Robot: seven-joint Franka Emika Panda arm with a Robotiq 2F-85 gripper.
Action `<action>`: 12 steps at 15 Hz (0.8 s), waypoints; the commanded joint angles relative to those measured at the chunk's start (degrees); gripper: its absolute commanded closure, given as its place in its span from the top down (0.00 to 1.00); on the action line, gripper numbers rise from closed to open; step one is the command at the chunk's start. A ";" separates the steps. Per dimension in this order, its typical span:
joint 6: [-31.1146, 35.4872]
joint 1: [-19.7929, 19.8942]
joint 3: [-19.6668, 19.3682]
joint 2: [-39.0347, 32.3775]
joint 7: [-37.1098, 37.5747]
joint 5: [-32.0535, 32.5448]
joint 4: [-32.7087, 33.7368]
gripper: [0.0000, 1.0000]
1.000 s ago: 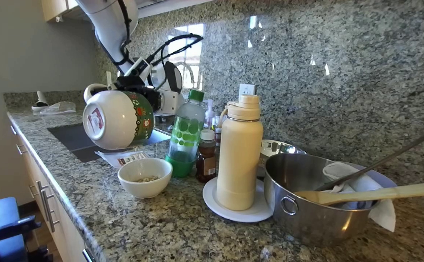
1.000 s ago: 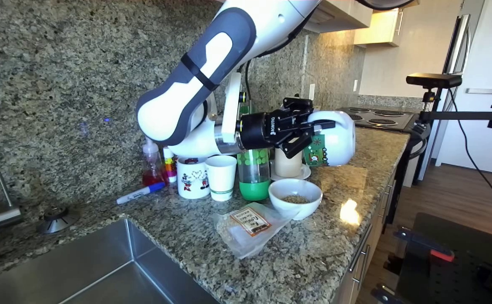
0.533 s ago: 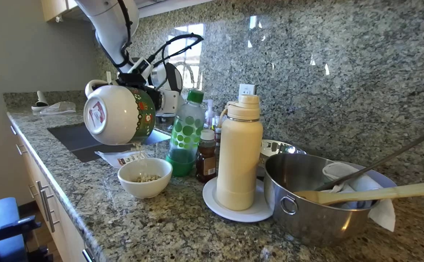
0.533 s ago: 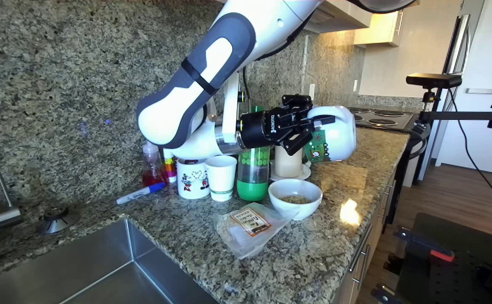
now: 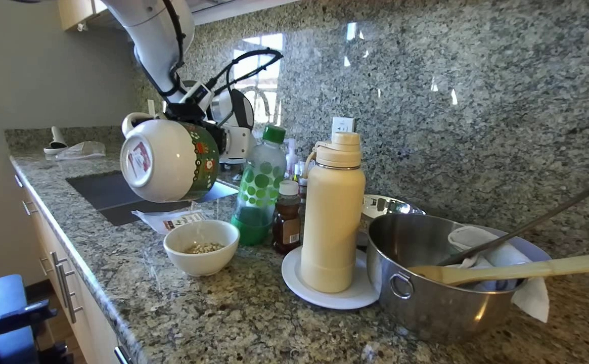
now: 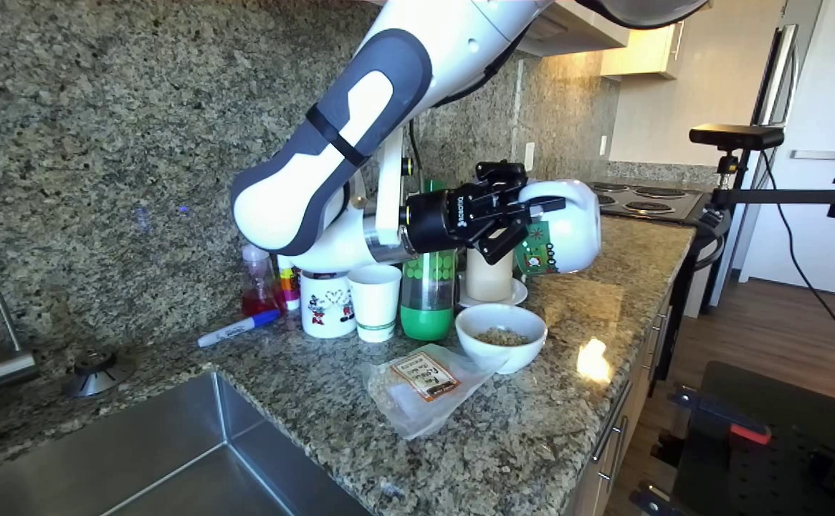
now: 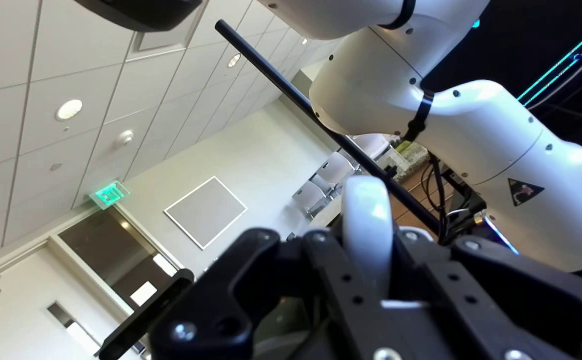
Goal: Pour the contents of the mug into the bowl
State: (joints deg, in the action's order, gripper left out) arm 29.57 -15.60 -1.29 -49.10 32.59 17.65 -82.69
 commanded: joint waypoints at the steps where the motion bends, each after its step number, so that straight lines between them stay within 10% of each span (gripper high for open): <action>1: -2.24 0.02 -0.06 0.29 -1.59 1.43 2.01 0.02; 12: 11.64 1.71 -0.44 7.15 -0.04 -2.66 -3.37 0.02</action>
State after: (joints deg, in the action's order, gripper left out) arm 39.30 -14.50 -1.37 -47.09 32.59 16.18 -81.92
